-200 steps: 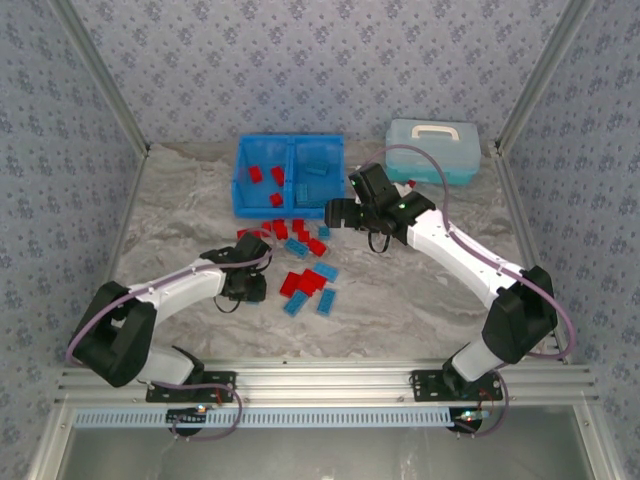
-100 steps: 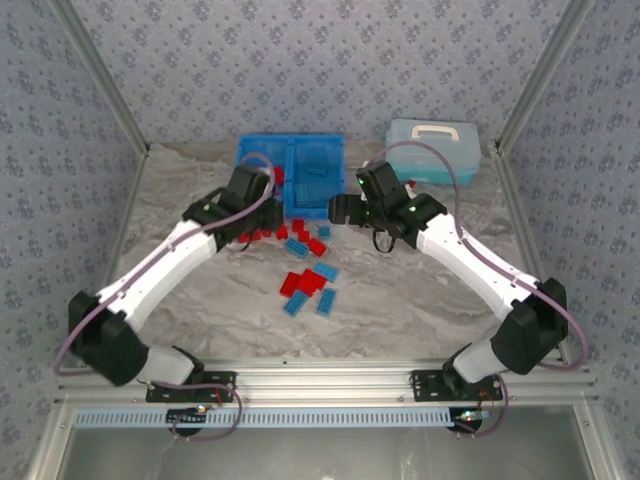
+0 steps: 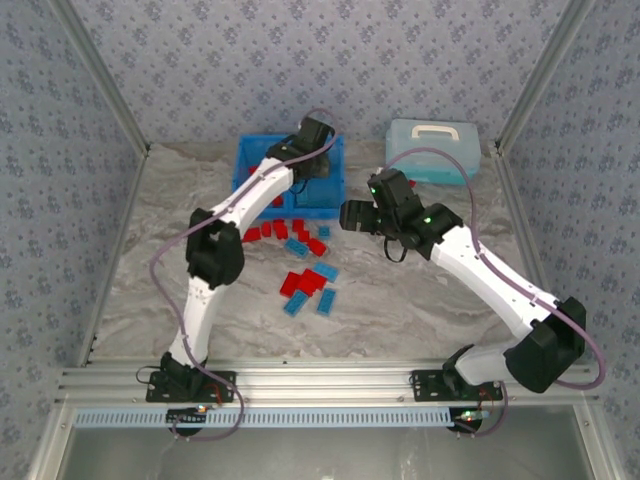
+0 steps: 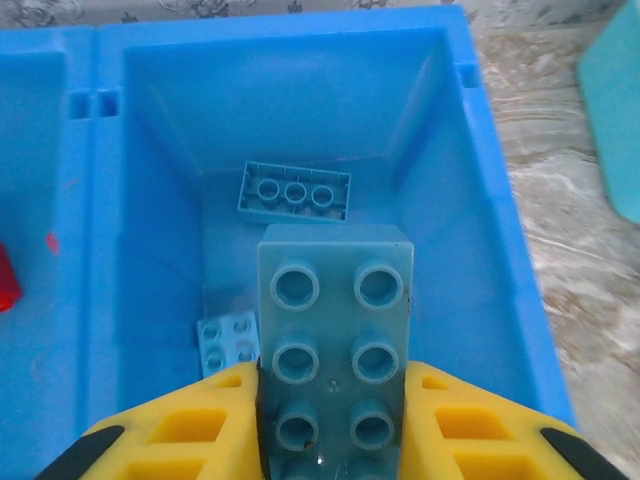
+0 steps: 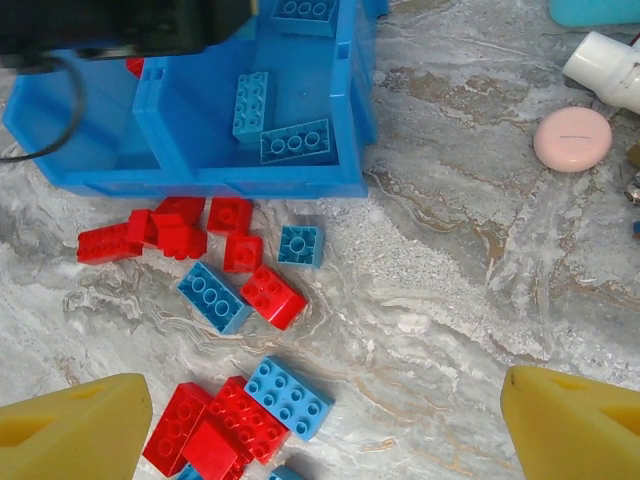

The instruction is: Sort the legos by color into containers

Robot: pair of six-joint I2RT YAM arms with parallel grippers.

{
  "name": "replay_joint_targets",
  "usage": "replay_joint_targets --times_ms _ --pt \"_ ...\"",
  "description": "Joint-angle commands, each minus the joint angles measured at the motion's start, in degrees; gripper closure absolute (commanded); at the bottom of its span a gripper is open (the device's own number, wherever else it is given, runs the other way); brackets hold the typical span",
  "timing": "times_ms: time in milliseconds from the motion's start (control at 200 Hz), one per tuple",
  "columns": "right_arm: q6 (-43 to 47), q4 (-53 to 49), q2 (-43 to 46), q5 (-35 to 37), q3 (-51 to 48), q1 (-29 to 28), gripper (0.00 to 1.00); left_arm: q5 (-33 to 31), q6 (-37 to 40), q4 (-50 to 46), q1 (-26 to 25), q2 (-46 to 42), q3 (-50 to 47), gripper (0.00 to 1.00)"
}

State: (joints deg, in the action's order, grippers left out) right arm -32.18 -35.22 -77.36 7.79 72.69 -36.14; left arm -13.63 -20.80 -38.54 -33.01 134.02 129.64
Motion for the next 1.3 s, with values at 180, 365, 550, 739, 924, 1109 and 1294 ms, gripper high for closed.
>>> replay_joint_targets --times_ms 180,365,550,739,924,1109,1294 --pt "-1.17 -1.10 1.46 1.81 -0.15 -0.30 0.07 1.02 1.72 -7.54 0.42 3.94 11.06 0.49" --pt "-0.89 -0.91 0.09 1.31 0.53 -0.24 0.07 3.81 2.25 -9.30 0.23 -2.96 10.00 0.40" --pt "-0.60 -0.34 -1.25 1.10 0.37 0.07 0.06 7.76 4.29 -5.87 -0.03 -20.02 -9.02 0.41" --pt "-0.29 2.02 -3.12 -0.47 0.17 0.87 0.06 14.59 7.40 -0.91 -0.03 -40.87 -40.74 0.43" --pt "0.64 1.59 -5.83 -2.24 1.96 1.60 0.06 22.46 6.94 -1.99 -0.25 -50.63 -61.11 0.43" --pt "0.38 1.74 -6.72 -3.10 2.22 1.70 0.07 26.47 6.82 2.66 -1.06 -53.23 -72.16 0.41" --pt "-0.37 1.39 -6.94 -3.04 2.11 1.69 0.07 24.11 4.40 9.44 -3.75 -47.57 -77.70 0.39"
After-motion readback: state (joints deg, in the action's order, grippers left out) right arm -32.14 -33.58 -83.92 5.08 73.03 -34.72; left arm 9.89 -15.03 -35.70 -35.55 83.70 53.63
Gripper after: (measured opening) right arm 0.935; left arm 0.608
